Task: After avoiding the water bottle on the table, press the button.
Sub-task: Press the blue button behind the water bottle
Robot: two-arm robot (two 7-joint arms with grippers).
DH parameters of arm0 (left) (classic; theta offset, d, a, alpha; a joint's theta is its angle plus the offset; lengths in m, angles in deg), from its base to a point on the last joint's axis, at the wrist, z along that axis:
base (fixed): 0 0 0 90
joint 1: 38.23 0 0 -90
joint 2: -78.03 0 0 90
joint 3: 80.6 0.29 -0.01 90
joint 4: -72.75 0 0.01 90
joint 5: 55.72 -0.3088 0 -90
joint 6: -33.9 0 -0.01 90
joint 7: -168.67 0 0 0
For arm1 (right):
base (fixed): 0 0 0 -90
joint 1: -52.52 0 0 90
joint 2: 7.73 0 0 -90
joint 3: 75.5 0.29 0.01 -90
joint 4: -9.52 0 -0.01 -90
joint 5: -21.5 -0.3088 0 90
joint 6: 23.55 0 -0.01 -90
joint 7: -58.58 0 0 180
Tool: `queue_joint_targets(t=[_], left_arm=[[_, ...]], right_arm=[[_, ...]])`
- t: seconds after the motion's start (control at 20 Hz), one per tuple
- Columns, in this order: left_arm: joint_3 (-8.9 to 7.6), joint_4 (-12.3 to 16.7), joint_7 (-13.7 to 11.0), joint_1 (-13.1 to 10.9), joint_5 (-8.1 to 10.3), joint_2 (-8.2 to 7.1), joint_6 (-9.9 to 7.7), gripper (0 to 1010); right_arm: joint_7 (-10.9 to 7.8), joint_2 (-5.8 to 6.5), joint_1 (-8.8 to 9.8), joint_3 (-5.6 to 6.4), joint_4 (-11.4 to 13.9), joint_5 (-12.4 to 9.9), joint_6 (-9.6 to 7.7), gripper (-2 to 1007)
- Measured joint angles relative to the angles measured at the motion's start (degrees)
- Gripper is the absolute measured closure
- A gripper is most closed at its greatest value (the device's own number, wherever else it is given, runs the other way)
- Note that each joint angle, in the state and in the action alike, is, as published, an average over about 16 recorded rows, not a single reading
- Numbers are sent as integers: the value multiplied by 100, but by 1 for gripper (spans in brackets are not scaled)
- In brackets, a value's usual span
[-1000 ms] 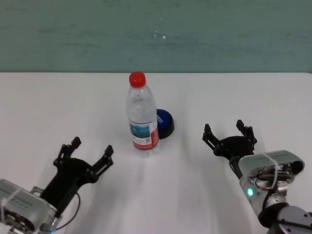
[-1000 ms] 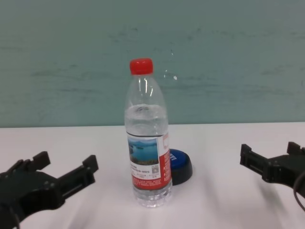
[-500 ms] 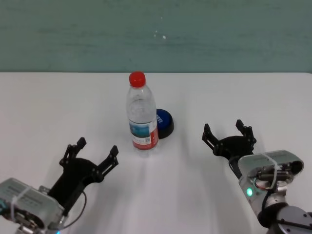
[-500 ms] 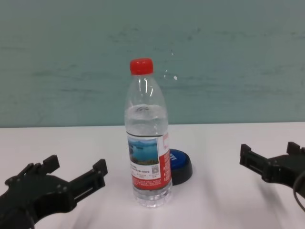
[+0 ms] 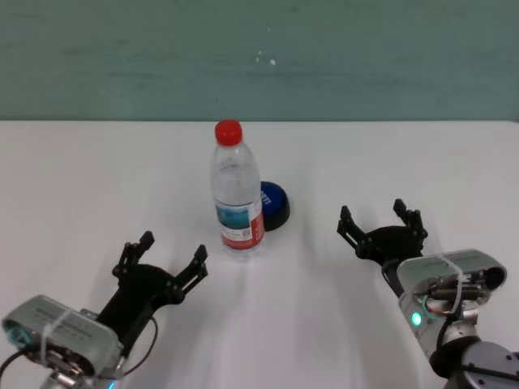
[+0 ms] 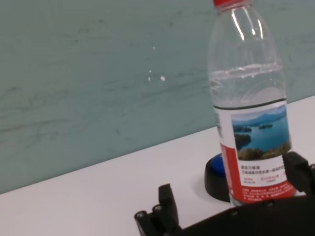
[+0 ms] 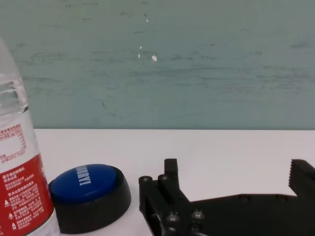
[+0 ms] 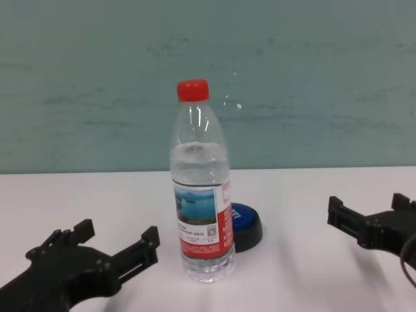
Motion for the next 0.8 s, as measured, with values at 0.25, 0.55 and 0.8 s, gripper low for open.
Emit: queue_joint_targets(t=[0.25,0.55,0.8], left_arm=[[52,-80,43,57,-87,58,6,0],[99,-138,86,109,-164,122,23,0],[136,-184,121,154,-229,172,45,0]], right_arm=[[0,0,0,0,0,0,0,1],[0,0,0,0,0,0,0,1],[0,0,0,0,0,0,0,1]])
